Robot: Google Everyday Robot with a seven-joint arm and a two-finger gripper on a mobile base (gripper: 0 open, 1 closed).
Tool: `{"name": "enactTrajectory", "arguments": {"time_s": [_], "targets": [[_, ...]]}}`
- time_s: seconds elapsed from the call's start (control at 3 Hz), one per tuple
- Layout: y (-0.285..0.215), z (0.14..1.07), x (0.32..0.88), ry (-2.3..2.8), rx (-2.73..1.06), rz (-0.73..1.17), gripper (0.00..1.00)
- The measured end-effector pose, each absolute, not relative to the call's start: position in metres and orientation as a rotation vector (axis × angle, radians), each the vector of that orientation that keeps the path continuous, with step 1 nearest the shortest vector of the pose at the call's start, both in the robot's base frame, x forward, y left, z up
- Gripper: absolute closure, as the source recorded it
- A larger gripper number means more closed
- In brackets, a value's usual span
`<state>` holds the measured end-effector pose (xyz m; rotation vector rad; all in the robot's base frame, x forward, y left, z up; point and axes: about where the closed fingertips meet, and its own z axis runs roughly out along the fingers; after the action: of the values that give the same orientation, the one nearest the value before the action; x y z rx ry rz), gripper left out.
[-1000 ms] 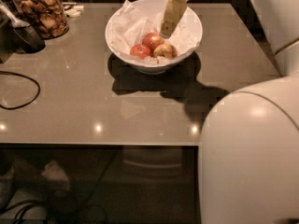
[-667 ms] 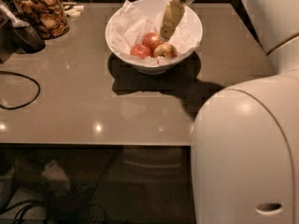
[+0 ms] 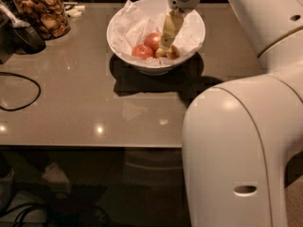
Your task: Pick apple from white bowl
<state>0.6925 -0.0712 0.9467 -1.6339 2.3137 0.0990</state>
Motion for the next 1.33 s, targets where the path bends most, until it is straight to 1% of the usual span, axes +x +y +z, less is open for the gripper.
{"name": "enactTrajectory", "arguments": {"time_s": [0.33, 0.67, 1.33], "targets": [[-0.072, 0.933, 0.697, 2.345, -1.635, 0.104, 0.27], [-0.072, 0.919, 0.701, 2.376, -1.637, 0.113, 0.31], [-0.071, 0.901, 0.708, 2.409, -1.647, 0.121, 0.31]]}}
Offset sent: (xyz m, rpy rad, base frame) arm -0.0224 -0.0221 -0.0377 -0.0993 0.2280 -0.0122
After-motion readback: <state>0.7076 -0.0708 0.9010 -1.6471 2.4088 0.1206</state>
